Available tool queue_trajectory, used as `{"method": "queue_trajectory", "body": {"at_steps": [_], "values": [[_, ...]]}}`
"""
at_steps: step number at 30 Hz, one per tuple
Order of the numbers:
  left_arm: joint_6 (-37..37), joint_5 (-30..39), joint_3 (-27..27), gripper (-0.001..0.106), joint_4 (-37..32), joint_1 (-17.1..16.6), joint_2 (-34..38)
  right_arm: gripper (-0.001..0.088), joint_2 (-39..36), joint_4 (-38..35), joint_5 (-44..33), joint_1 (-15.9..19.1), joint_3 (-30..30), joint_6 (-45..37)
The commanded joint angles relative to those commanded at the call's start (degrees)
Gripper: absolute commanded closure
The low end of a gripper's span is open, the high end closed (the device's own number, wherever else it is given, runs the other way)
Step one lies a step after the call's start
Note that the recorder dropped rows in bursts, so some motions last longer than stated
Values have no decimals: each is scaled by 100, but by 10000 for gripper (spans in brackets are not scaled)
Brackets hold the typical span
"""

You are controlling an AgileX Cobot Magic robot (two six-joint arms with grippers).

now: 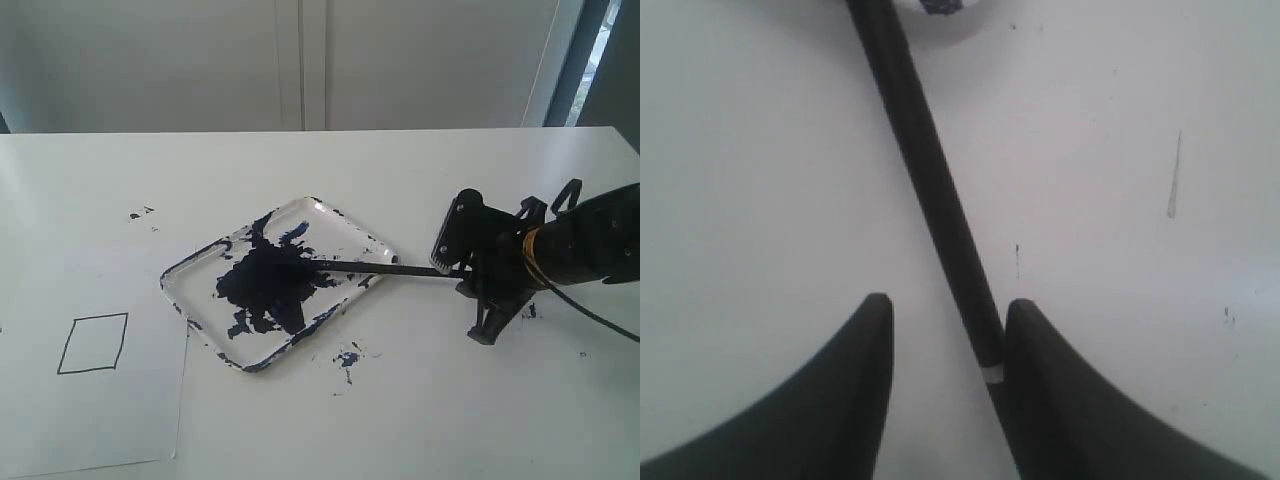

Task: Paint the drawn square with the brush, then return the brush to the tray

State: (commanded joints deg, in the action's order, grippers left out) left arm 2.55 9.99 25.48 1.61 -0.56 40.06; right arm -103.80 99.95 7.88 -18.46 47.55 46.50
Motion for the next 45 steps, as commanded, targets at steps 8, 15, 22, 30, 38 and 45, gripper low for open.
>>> {"method": "queue_trajectory", "body": {"at_steps": [8,15,22,30,38,45], "values": [[0,0,0,1053,0,0,0,513,0,0,-143,0,55,-32],[0,0,0,1053,0,0,0,513,-11,0,-221,0,129,-144],[0,0,0,1053,0,0,0,517,-58,0,-362,0,137,-157],[0,0,0,1053,0,0,0,594,-83,0,-387,0,151,-157],[-124,0,0,1053,0,0,0,594,-209,0,-375,0,163,-146],[-126,-10,0,1053,0,0,0,557,-276,0,-555,0,174,-186]]}}
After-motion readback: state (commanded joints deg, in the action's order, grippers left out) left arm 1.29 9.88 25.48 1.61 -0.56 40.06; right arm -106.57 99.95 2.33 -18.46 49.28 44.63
